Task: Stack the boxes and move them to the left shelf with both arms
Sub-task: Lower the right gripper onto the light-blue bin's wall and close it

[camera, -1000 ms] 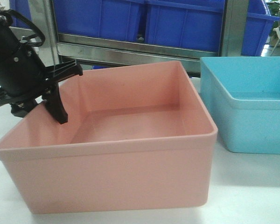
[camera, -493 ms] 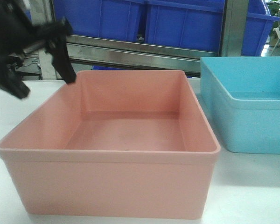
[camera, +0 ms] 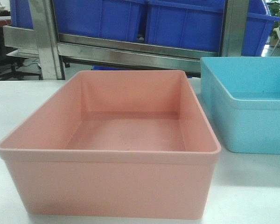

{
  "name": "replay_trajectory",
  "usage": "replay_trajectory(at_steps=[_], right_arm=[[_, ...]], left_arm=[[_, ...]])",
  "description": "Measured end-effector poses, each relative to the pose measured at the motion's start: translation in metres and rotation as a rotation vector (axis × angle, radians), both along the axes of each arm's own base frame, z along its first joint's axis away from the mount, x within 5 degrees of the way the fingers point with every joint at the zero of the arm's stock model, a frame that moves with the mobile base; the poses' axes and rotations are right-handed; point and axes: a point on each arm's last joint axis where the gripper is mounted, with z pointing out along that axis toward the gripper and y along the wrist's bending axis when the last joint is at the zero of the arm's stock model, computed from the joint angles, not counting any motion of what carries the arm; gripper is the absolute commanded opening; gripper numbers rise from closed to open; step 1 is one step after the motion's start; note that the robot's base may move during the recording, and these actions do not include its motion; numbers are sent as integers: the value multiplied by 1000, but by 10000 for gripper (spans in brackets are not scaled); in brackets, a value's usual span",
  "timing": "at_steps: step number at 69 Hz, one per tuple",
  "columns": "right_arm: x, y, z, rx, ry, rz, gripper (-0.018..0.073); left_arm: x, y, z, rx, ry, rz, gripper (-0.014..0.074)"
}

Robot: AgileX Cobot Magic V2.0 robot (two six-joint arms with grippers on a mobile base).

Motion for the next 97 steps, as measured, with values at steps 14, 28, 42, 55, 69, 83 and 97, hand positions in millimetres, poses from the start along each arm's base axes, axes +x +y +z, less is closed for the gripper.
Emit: replay_trajectory(at_steps=[14,28,42,55,69,83,97], right_arm=[[-3,0,25,15,-9,-5,57],[12,-1,79,18,73,-13,85],[70,-1,127,19,217,-17,412],[144,-2,153,17,403,-29,522],[210,-15,170,-24,680,-102,520],[264,-56,162,-21,920,-121,520],[310,-86,115,-10,1027,8,520]], left_arm=[[-31,15,-13,-48,-165,29,-14],[-39,20,-11,-85,-268,45,-15],[-38,20,-10,-93,-287,50,-15],[-38,20,-10,-93,-289,50,-15],[-38,20,-9,-94,-291,50,-15],[-38,20,-9,-92,-292,50,-15],[-38,20,-9,-92,-292,50,-15]])
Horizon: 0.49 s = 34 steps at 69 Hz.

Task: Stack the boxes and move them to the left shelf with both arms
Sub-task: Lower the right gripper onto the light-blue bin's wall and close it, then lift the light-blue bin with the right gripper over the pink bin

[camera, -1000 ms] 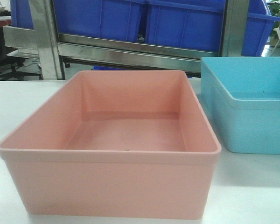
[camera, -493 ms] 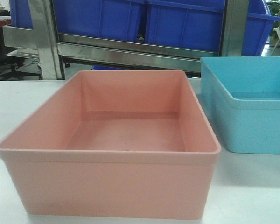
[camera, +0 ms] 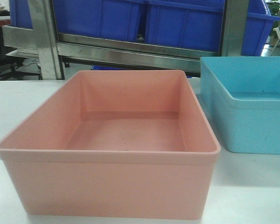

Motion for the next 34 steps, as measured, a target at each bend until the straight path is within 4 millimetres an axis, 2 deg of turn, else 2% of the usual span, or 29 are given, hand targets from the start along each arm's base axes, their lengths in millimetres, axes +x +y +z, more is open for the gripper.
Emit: replay_trajectory(at_steps=[22,29,34], right_arm=[[48,-16,-83,-18,21,21,511],[53,-18,-103,-23,52,45,413],[55,-19,-112,-25,69,56,306]], left_arm=[[0,0,0,0,0,0,-15],[0,0,0,0,0,0,-15],[0,0,0,2,-1,-1,-15]])
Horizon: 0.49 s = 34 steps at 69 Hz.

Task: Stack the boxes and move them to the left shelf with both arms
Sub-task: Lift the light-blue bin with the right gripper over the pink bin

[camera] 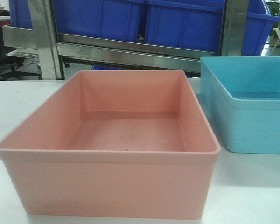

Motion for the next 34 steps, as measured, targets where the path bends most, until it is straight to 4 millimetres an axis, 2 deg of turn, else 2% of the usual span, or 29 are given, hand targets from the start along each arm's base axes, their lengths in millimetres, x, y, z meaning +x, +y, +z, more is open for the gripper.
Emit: replay_trajectory(at_steps=[11,24,34], right_arm=[[2,0,-6,1,6,6,41],[4,0,0,5,-4,4,55],[-3,1,28,-13,-41,8,55]], left_arm=[[0,0,0,0,0,0,-15],[-1,0,-2,5,19,-4,-15],[-1,0,-2,7,23,-4,-15]])
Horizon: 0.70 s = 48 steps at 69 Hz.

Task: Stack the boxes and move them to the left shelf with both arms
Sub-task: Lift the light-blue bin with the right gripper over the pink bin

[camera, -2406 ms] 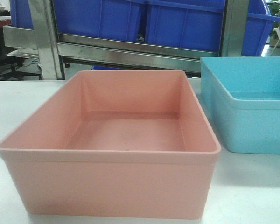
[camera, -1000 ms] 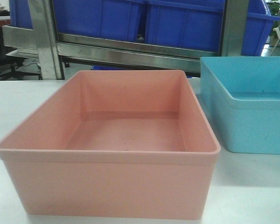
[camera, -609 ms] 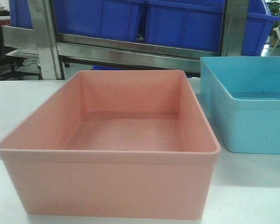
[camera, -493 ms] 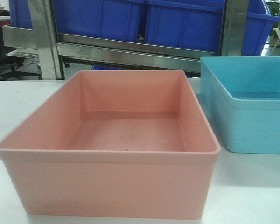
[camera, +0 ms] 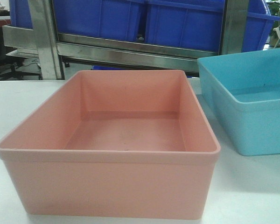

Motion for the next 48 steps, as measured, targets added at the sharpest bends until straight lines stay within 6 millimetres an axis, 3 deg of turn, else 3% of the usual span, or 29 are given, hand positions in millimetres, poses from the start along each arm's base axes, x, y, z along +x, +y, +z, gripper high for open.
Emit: replay_trajectory(at_steps=[14,29,39,48], right_arm=[[-31,11,73,5,-95,-42,55],[-78,52,148,72,-191,-73,55],[-107,88,177,169,-195,-109,55],[-119,125,185,275,-171,-136,55]], left_arm=[[0,0,0,1,2,0,-15],[0,0,0,1,2,0,-15],[0,0,0,-1,3,0,-15],[0,0,0,-1,3,0,-15]])
